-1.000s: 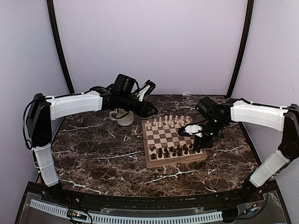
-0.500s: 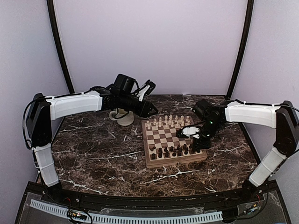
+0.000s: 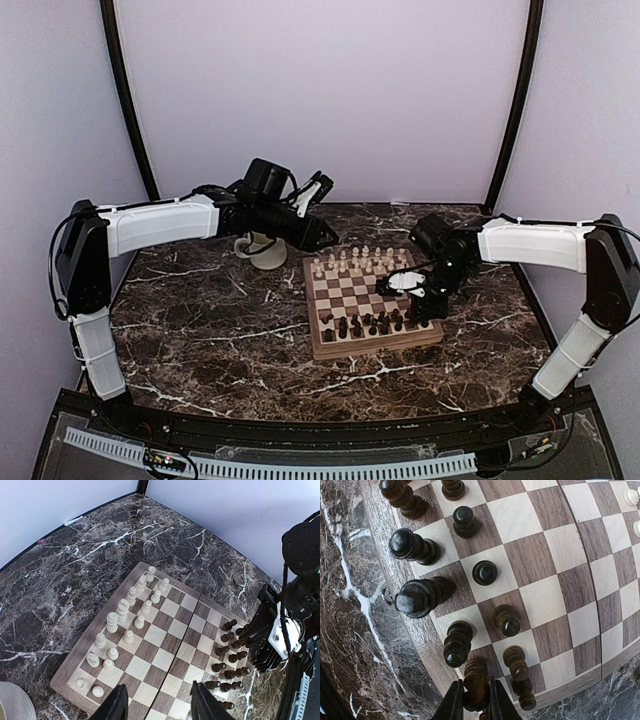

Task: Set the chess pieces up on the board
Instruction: Place the knight at b8, then pick up the pawn from h7.

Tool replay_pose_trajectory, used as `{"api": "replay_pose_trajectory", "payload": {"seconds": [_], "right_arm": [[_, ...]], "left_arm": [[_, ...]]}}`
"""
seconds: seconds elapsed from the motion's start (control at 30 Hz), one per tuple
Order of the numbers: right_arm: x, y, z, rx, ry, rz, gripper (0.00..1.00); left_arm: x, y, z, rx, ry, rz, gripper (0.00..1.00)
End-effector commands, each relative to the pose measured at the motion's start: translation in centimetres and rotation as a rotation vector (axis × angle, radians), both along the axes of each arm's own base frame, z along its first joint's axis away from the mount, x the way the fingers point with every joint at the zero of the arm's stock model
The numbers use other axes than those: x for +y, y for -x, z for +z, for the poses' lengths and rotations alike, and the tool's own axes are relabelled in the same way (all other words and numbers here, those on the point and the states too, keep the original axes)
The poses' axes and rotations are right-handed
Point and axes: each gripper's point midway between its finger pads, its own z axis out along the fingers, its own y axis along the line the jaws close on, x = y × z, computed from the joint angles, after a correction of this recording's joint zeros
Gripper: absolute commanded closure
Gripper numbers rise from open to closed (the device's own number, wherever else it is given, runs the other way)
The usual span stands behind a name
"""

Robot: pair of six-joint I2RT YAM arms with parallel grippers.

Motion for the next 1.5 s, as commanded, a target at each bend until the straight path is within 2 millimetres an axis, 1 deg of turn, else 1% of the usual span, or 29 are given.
{"api": "replay_pose_trajectory", "payload": {"seconds": [0.0,0.33,0.43,0.5,0.6,0.67,0.7,0.73,0.77,0.8,0.83,0.87,0.9,0.93,0.97,1.0,1.07,1.17,1.23,1.3,1.33,1.37,1.4,1.43,1.47], "right_arm": [[0.4,0.2,-0.3,0.009,-0.008,0.011,0.82],[0.5,0.2,-0.3,0.015,-0.007,0.012,0.75],[0.5,0.2,-0.1,0.017,-0.011,0.012,0.75],[0.7,0.2,0.6,0.013,-0.021,0.011,0.74],[1.0,0.2,2.7,-0.005,-0.051,0.013,0.70],[1.0,0.3,4.2,-0.016,-0.066,0.011,0.68],[0.9,0.3,4.9,-0.024,-0.074,0.010,0.67],[0.9,0.4,5.5,-0.033,-0.082,0.008,0.66],[0.8,0.4,6.1,-0.044,-0.092,0.003,0.66],[0.8,0.3,6.7,-0.058,-0.102,-0.003,0.65],[0.7,0.1,7.2,-0.070,-0.115,-0.013,0.65],[0.6,-0.2,7.7,-0.084,-0.129,-0.024,0.65],[0.6,-0.6,8.1,-0.095,-0.145,-0.040,0.65],[0.5,-1.1,8.5,-0.105,-0.165,-0.062,0.64],[0.5,-1.8,9.0,-0.125,-0.189,-0.085,0.64],[0.3,-2.6,9.3,-0.143,-0.211,-0.115,0.64],[-0.2,-4.2,9.9,-0.177,-0.246,-0.182,0.63],[-0.9,-5.8,10.3,-0.193,-0.275,-0.249,0.63],[-1.2,-6.2,10.3,-0.193,-0.284,-0.267,0.63],[-1.3,-6.2,10.3,-0.195,-0.291,-0.270,0.63],[-1.4,-6.2,10.3,-0.197,-0.294,-0.274,0.63],[-1.4,-6.1,10.2,-0.199,-0.297,-0.275,0.63],[-1.4,-6.1,10.2,-0.198,-0.299,-0.277,0.63],[-1.4,-6.1,10.2,-0.200,-0.299,-0.276,0.62],[-1.4,-6.1,10.2,-0.202,-0.298,-0.278,0.62]], "left_arm": [[0.1,0.5,0.6,-0.017,0.007,-0.021,0.55],[0.1,0.5,0.4,-0.015,0.001,-0.024,0.55],[0.1,0.6,0.4,-0.017,0.000,-0.027,0.55],[0.1,0.6,0.5,-0.019,-0.003,-0.026,0.54],[0.5,0.2,0.2,-0.023,-0.039,0.004,0.55],[0.2,1.0,0.2,-0.045,-0.103,0.002,0.55],[0.6,1.5,-0.4,-0.039,-0.155,0.014,0.55],[0.4,2.5,-0.9,-0.035,-0.179,-0.001,0.55],[0.9,3.1,-1.3,-0.018,-0.211,0.004,0.55],[1.1,4.4,-2.3,0.017,-0.246,-0.006,0.55],[1.5,4.8,-2.4,0.018,-0.266,0.002,0.55],[1.4,5.7,-3.0,0.030,-0.288,-0.009,0.55],[2.1,6.3,-3.6,0.057,-0.325,0.004,0.55],[2.3,7.3,-4.4,0.092,-0.357,0.002,0.55],[2.4,7.8,-4.9,0.107,-0.379,0.002,0.55],[2.4,8.7,-5.5,0.137,-0.408,-0.007,0.56],[2.6,9.6,-7.0,0.181,-0.460,-0.003,0.58],[2.9,10.1,-8.1,0.224,-0.511,0.015,0.59],[2.9,10.4,-8.6,0.248,-0.531,0.017,0.60],[2.8,10.6,-8.8,0.264,-0.542,0.016,0.60],[2.9,10.8,-9.3,0.276,-0.560,0.014,0.60],[2.8,10.6,-9.3,0.277,-0.564,0.020,0.60],[3.1,10.6,-10.1,0.291,-0.590,0.023,0.60],[2.9,10.5,-10.2,0.295,-0.593,0.024,0.61],[3.0,10.7,-10.9,0.313,-0.610,0.020,0.61]]}}
